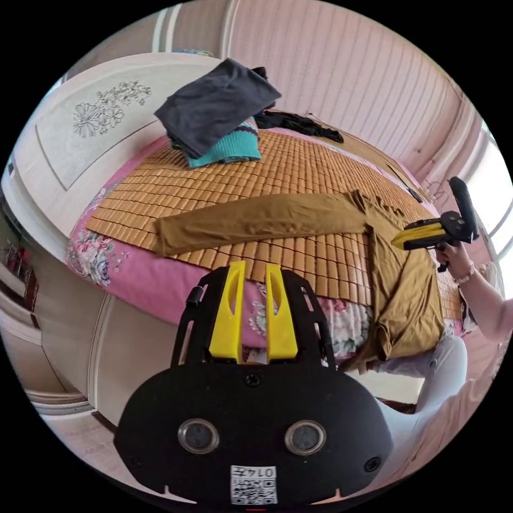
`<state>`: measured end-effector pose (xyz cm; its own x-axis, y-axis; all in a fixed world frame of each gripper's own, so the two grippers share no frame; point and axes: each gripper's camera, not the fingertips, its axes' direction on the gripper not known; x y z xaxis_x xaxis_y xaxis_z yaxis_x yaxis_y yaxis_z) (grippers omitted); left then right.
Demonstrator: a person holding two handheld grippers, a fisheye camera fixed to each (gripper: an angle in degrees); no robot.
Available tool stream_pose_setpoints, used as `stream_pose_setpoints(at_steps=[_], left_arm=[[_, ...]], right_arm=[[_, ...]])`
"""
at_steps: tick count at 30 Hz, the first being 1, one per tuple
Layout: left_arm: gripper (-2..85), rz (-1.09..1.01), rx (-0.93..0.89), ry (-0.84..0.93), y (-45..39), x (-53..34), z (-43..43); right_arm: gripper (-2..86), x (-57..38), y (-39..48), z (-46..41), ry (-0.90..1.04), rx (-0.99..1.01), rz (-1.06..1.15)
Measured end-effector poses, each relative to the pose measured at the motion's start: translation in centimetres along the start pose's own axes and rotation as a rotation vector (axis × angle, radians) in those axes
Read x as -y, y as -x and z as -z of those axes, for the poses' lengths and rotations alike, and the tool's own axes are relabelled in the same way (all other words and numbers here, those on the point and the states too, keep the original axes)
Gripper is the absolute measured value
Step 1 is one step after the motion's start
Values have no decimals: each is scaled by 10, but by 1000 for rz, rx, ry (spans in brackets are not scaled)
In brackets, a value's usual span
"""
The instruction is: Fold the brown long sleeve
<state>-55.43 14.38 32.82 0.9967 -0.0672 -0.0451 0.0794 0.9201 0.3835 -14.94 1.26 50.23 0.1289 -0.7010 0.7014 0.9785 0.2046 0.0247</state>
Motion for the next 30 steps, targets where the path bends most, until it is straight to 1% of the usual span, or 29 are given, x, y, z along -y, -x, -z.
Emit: stream_pose_setpoints(at_steps=[4,8,10,11,12,13,16,18,20,24,25,28,30], left_arm=[[70,143,83,-24,63,12,-16],[84,239,49,-14,98,17,-34],[83,274,49,73,113,14,-52],[76,274,55,89,115,13,-55],[62,272,55,29,118,7,-51],[47,279,40,21,122,5,-51],[0,251,-16,11,127,2,-48],[-6,206,-74,-24,120,-2,-39],[-8,132,-122,-67,102,-8,-26],[-10,-74,-137,-32,40,-26,-17],[-10,-124,-118,-10,25,-30,-19],[-10,-190,-56,30,4,-39,-26],[-10,-218,-23,29,-1,-42,-26]], right_arm=[[28,83,26,-37,7,102,76],[47,145,47,-73,44,149,112],[50,167,53,-83,49,167,119],[51,179,55,-89,50,190,112],[51,184,56,-92,51,209,106],[51,191,57,-97,58,250,97],[52,198,59,-106,59,299,68],[53,196,58,-105,39,320,45],[55,190,53,-100,-3,362,10],[68,179,48,-103,-33,391,-57],[78,176,51,-110,-10,382,-57],[79,166,67,-138,118,241,2],[49,154,69,-138,75,171,25]])
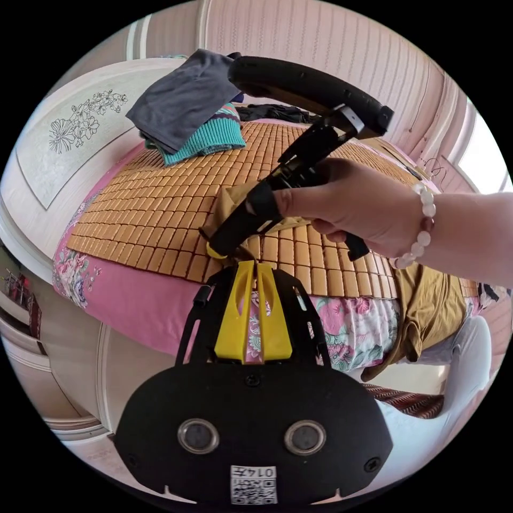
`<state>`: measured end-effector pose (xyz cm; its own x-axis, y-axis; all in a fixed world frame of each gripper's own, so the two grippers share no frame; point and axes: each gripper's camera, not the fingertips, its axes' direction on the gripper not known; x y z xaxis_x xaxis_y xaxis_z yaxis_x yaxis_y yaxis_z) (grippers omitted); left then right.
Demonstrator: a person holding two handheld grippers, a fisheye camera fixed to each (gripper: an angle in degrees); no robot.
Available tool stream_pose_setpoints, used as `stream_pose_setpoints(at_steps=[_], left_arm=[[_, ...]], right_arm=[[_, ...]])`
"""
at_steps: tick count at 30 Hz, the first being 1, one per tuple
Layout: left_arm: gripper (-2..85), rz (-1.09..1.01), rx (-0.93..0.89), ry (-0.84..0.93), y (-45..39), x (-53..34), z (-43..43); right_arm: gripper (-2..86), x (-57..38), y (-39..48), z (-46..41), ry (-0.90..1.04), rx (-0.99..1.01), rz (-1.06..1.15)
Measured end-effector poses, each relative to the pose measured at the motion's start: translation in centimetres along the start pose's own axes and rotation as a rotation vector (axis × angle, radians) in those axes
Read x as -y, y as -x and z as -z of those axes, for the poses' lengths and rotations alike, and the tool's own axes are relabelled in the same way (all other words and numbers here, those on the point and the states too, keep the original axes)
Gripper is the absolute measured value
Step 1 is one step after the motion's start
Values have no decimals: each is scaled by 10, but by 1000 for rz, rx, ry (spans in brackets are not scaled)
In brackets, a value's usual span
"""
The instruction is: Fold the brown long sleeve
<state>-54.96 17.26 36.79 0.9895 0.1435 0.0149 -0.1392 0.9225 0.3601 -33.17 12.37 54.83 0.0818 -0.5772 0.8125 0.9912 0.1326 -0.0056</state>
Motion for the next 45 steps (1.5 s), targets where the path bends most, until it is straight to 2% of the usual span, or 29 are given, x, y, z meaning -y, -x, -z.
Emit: stream_pose_setpoints(at_steps=[3,5,8,10,14,18,26,29,33,38,40,43,45], left_arm=[[-10,-25,-3,-22,-3,0,10],[-10,-27,-42,-101,-6,1,25],[-10,2,-243,-270,-14,8,49],[-10,2,-499,-372,-34,22,61],[-10,-102,-720,-462,-93,40,80],[-10,-253,-919,-500,-164,50,101],[-10,-415,-1070,-414,-239,42,105],[-10,-486,-1086,-382,-262,39,106],[-10,-594,-1090,-260,-303,31,89],[-9,-744,-1068,-48,-358,9,53],[-7,-808,-1114,116,-385,-5,31],[-2,-834,-1232,236,-400,-16,17],[0,-859,-1211,256,-403,-19,13]], right_arm=[[22,-20,-17,12,-30,130,-80],[16,-56,-29,46,-173,207,-112],[12,-131,-48,105,-385,301,-142],[11,-191,-60,141,-512,312,-176],[10,-338,-67,220,-715,265,-286],[9,-435,-43,266,-774,130,-352],[10,-564,-2,287,-820,34,-463],[10,-591,6,285,-776,-20,-482],[12,-630,-2,268,-728,51,-578],[14,-685,-25,212,-483,256,-805],[14,-702,-29,195,-403,295,-880],[12,-717,-33,180,-290,271,-977],[10,-718,-37,175,-250,280,-987]])
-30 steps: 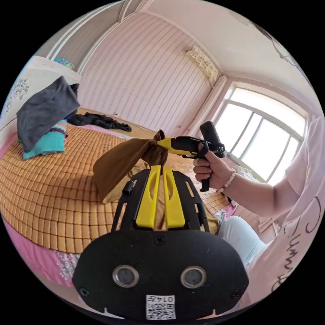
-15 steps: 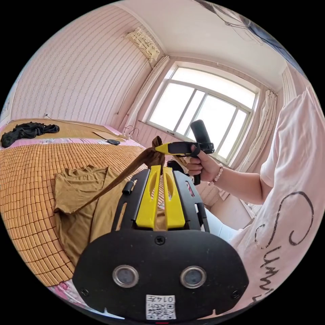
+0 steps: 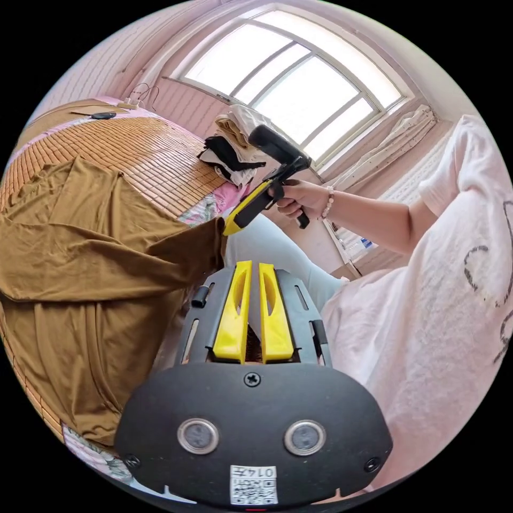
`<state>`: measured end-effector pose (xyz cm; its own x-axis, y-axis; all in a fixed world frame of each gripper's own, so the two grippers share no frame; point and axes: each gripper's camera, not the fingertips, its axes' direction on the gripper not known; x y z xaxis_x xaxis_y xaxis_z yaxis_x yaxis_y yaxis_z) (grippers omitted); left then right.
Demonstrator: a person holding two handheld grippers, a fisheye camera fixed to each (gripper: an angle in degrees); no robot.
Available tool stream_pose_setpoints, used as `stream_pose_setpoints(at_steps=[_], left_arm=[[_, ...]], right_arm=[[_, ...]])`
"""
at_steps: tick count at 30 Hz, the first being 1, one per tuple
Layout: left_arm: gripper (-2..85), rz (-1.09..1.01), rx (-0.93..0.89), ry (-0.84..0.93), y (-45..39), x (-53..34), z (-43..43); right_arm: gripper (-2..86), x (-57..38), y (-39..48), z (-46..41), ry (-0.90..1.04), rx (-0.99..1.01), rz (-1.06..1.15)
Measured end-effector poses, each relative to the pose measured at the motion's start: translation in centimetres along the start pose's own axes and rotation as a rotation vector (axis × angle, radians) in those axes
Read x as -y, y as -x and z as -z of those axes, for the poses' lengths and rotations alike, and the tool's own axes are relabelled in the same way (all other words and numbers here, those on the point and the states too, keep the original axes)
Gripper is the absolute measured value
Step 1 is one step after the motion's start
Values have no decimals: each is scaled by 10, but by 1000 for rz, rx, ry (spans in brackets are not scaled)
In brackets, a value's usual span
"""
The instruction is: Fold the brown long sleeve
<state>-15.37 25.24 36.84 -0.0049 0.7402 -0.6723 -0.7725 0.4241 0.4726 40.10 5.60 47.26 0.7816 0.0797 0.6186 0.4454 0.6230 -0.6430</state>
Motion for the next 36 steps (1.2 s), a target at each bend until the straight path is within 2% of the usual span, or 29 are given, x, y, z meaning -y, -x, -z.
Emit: stream_pose_setpoints(at_steps=[3,5,9,14,19,22,26,30,32,36], left_arm=[[-1,42,79,27,17,0,1],[-4,91,127,36,35,0,6],[-8,195,236,-18,72,1,30],[-4,275,424,-33,111,6,55],[14,258,545,-40,144,37,64],[15,264,550,-43,161,53,60],[2,259,547,-126,162,58,73],[-1,282,614,-94,169,50,85],[4,311,633,-80,178,44,92],[35,393,692,-107,201,34,121]], right_arm=[[4,15,3,-8,73,-96,11],[0,22,-2,-13,144,-227,-44],[0,16,-18,-11,238,-319,-121],[20,28,-16,12,28,-185,-59],[98,57,-4,-20,49,-225,46],[59,67,-20,-30,127,-227,1],[9,54,-43,9,39,-162,-66],[4,41,-69,27,56,-177,-150],[6,39,-83,31,48,-109,-188],[18,48,-84,40,16,-146,-164]])
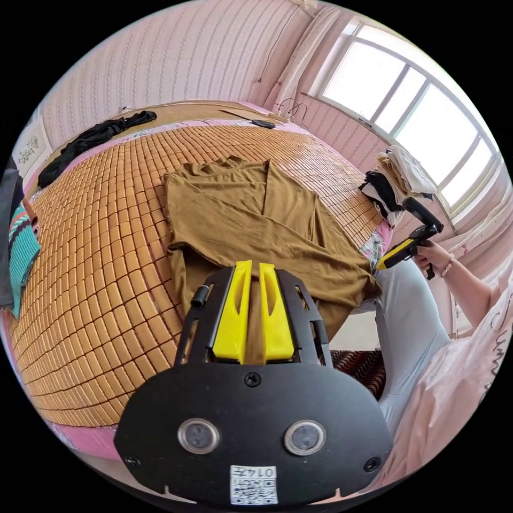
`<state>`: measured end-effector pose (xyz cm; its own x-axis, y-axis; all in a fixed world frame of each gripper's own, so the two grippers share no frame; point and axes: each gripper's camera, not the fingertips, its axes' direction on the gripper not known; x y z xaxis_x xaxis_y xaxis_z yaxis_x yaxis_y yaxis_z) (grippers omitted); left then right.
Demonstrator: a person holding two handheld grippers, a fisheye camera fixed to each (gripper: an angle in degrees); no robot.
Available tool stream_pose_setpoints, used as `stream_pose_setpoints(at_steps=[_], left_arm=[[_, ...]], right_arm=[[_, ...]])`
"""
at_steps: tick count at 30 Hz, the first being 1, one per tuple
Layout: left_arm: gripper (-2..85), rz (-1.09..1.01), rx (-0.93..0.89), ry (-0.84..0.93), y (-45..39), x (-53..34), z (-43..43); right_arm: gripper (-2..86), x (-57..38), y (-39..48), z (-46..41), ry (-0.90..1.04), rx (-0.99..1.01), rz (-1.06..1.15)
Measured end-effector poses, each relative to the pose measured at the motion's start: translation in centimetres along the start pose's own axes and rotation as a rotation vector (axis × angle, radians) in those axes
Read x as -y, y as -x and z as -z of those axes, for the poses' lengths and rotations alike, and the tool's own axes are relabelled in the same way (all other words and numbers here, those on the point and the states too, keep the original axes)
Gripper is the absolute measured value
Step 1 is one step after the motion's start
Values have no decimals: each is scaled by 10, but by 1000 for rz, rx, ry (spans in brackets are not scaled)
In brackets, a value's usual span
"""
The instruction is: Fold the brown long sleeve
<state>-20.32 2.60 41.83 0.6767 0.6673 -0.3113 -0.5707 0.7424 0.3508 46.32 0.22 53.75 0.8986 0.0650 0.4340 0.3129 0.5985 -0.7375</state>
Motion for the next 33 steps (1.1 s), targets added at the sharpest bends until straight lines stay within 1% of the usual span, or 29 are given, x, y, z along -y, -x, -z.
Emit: stream_pose_setpoints(at_steps=[4,7,9,11,12,14,17,20,22,23,25,26,28,30,33], left_arm=[[51,88,77,-61,48,23,8],[53,145,38,-99,84,57,5],[59,153,44,-97,102,82,-5],[63,171,58,-83,119,106,-19],[65,194,50,-74,130,120,-29],[70,191,46,-72,143,136,-44],[86,210,27,1,164,156,-70],[91,230,18,86,180,167,-92],[66,248,24,70,189,172,-94],[59,246,10,72,191,173,-95],[8,227,4,82,196,175,-93],[4,231,-10,71,197,175,-91],[-6,237,-51,10,202,175,-70],[-8,221,-83,-40,203,178,-50],[-9,176,-69,-87,198,188,-16]], right_arm=[[42,31,14,21,-128,-13,116],[54,62,22,38,-246,-67,190],[59,84,23,49,-320,-118,213],[68,120,16,59,-373,-174,199],[72,130,13,61,-381,-172,190],[86,163,-1,68,-440,-120,152],[101,193,-15,69,-532,-92,97],[126,221,-26,60,-514,-111,52],[114,226,-31,60,-520,-103,56],[92,227,-35,62,-515,-114,44],[55,227,-43,68,-485,-104,29],[34,225,-46,73,-459,-54,86],[16,217,-51,86,-468,35,142],[8,206,-53,103,-494,63,180],[1,191,-50,136,-540,95,238]])
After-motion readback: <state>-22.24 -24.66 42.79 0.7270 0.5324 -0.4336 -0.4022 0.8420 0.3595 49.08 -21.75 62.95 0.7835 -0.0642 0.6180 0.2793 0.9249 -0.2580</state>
